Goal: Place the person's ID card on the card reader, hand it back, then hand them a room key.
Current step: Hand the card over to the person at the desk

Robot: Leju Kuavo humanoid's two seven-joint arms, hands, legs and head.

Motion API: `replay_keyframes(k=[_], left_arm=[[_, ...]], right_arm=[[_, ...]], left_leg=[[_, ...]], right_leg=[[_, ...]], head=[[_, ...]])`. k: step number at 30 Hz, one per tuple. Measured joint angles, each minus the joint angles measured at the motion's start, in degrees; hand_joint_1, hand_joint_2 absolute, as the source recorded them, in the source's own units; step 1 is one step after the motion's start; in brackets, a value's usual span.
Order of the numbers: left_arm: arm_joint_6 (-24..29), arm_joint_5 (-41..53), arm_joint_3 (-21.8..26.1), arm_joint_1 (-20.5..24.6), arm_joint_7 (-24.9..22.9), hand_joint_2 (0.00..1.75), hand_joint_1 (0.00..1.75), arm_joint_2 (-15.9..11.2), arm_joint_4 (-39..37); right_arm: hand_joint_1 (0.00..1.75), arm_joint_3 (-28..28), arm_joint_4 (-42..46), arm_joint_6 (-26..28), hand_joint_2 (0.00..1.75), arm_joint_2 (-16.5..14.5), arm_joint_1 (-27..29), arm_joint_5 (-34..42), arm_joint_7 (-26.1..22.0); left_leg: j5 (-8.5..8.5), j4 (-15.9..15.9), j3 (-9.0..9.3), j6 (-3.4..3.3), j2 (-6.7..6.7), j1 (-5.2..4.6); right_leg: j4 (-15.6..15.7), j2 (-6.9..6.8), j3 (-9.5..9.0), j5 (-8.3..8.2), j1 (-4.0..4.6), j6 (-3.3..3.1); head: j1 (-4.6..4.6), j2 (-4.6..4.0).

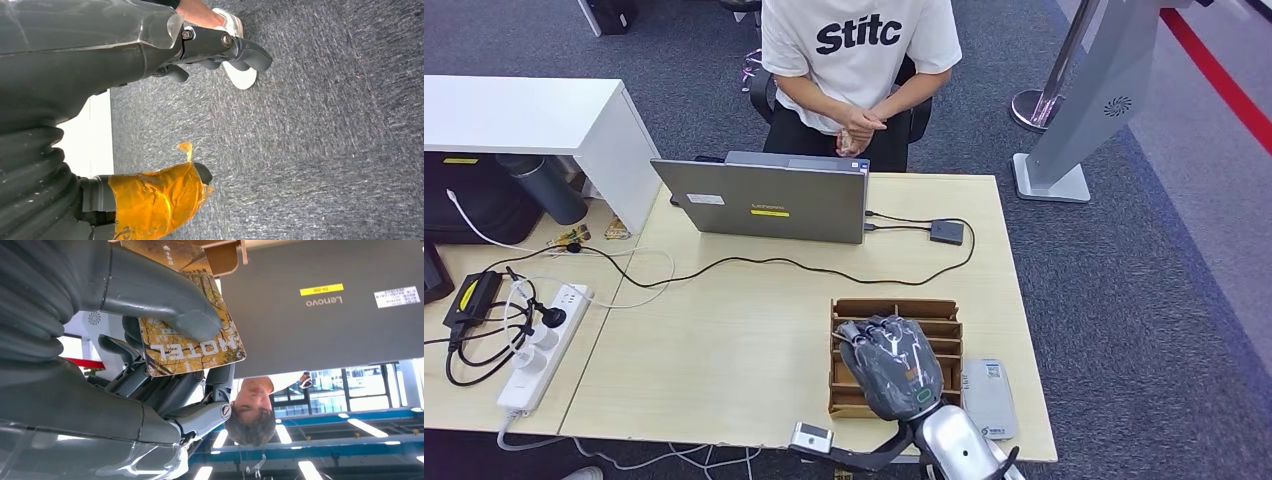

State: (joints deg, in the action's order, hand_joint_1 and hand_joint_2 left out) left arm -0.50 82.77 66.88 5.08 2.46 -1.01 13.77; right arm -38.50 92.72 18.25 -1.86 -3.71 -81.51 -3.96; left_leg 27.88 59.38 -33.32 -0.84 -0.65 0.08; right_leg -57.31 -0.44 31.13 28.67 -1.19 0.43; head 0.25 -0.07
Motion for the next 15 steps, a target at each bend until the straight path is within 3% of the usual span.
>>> replay_keyframes(k=[15], left_arm=[[-0.26, 0.66, -0.55, 0.02, 0.14, 1.75, 0.0, 0.0, 0.0]], right_arm=[[1.75, -0.02, 0.98, -1.41, 1.75, -0.19, -2.2, 1.03, -0.96]], left_leg=[[0.0, 0.0, 0.0, 0.0, 0.0, 0.0]], right_leg=[[-0.01, 0.02, 0.0, -0.01, 0.0, 0.0]], head=[[-0.01, 0.0]])
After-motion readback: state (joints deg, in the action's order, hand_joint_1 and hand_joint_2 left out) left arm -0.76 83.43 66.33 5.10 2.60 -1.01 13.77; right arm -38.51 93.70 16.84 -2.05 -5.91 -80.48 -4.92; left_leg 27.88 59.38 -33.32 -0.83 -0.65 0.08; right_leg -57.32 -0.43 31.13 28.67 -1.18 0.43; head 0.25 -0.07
